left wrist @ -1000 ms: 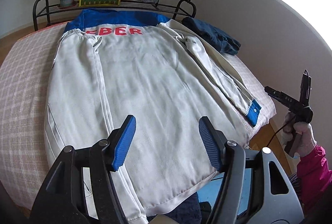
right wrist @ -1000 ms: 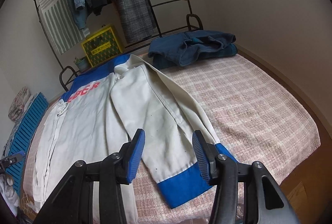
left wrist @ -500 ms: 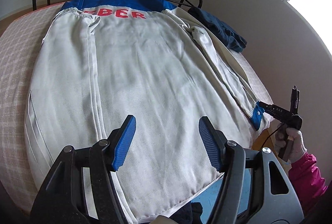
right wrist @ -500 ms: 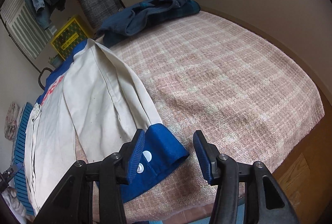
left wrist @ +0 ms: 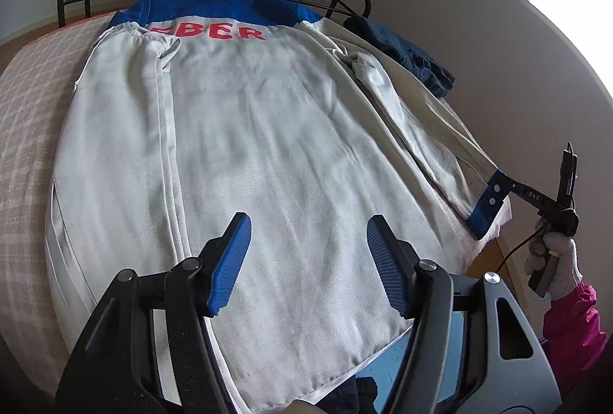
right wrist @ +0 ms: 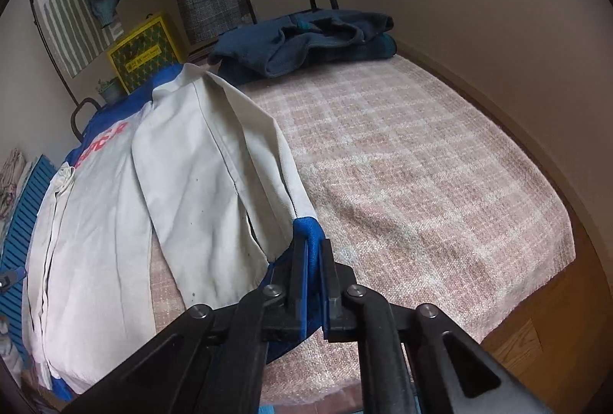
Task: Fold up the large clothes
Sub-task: 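Lift the cuff with the right tool and fold that side across the jacket back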
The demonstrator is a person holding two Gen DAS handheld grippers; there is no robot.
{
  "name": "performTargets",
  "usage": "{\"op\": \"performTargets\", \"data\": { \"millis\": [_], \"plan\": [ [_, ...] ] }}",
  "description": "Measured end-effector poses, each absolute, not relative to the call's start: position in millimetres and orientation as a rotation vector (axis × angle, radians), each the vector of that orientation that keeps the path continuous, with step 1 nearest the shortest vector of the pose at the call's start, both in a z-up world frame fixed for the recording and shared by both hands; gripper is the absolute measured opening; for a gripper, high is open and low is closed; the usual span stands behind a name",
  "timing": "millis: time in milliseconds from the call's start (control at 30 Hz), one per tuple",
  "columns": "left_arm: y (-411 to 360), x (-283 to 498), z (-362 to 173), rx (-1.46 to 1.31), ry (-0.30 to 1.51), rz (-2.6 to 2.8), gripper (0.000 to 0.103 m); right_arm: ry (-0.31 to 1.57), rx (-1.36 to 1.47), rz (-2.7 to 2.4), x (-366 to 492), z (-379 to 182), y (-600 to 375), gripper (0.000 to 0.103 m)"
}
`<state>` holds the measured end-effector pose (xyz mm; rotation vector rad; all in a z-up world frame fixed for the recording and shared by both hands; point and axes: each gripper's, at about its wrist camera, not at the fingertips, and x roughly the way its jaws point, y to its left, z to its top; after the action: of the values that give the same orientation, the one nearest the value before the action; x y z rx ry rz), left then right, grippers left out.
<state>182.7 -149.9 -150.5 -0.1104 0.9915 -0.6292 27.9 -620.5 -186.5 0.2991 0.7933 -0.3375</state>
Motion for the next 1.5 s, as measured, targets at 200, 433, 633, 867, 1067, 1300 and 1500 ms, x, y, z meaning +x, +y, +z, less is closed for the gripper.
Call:
{"op": "performTargets", "data": {
  "millis": [200, 433, 633, 867, 1067, 1300, 1500],
  "plan": [
    [-146, 181, -149, -0.105, 0.980, -0.625, 0.065, 0.581, 0.217, -0.355, 4, -106, -593, 0.000],
    [-138, 184, -151, -0.113, 0.979, -0.602, 0.065, 0.551, 0.052, -0.111, 7, -84, -502, 0.000],
    [-130, 189, -153, -0.137, 0.981, -0.577, 0.065, 0.714, -0.045, 0.150, 21, -138, -418, 0.000],
    [-130, 195, -168, -0.192, 1.038, -0.584, 0.065, 0.919, -0.264, 0.431, 7, -217, -337, 0.000],
    [-139, 196, -189, -0.204, 1.111, -0.595, 0.065, 0.972, -0.261, 0.497, -1, -229, -337, 0.009],
    [-150, 181, -211, -0.331, 1.240, -0.687, 0.065, 0.863, 0.132, 0.553, -10, -184, -414, 0.035],
    [-169, 166, -216, -0.309, 1.247, -0.724, 0.065, 0.922, 0.472, 0.359, 10, -213, -495, 0.039]
  ]
}}
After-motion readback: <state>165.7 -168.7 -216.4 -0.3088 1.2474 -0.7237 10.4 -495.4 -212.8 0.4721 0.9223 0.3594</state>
